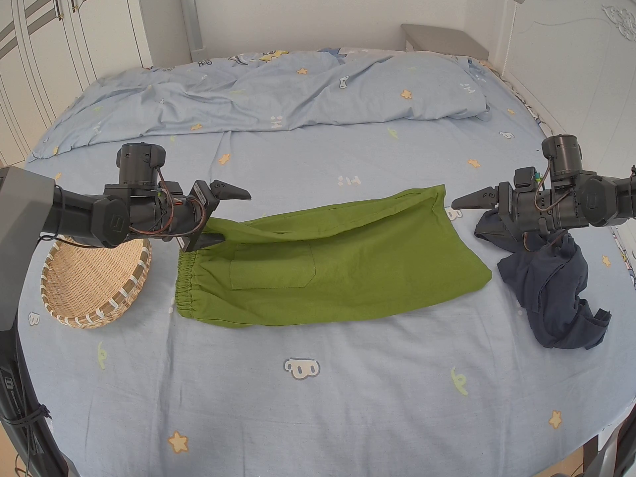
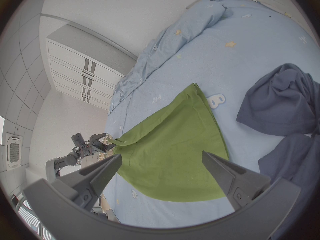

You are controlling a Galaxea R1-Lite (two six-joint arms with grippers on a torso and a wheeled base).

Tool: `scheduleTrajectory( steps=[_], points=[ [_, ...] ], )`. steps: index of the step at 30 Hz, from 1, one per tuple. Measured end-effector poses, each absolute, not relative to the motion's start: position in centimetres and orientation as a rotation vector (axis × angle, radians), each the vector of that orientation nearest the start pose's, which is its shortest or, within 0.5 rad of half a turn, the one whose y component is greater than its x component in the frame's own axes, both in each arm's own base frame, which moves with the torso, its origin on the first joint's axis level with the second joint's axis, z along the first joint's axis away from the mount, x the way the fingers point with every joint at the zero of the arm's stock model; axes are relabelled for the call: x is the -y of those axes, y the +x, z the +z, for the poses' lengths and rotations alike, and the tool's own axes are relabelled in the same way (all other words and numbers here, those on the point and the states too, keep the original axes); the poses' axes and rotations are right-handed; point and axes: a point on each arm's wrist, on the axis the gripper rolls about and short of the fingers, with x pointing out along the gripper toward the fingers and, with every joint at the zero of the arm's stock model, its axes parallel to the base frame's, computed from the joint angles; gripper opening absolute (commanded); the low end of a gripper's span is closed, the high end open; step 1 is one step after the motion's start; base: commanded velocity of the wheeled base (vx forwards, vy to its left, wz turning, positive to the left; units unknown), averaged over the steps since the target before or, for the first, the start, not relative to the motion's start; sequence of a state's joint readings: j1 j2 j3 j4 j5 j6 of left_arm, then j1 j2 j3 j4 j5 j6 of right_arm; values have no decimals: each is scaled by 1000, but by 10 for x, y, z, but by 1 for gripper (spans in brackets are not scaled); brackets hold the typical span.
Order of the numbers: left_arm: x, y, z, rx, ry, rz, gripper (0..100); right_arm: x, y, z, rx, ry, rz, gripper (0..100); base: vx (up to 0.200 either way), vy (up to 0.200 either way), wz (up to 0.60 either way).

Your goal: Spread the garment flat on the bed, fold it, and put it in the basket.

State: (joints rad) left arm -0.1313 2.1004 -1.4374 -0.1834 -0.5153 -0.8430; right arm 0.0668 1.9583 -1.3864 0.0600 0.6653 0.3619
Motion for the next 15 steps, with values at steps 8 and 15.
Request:
scheduleTrajectory(
  steps=[8, 15],
  points=[
    [60, 450, 169, -642, -923, -373, 100, -38, 368, 200, -719, 521, 596, 100, 0, 0, 0],
    [53, 479, 165, -577, -956, -343, 100, -38, 365, 203, -710, 518, 597, 100, 0, 0, 0]
  ],
)
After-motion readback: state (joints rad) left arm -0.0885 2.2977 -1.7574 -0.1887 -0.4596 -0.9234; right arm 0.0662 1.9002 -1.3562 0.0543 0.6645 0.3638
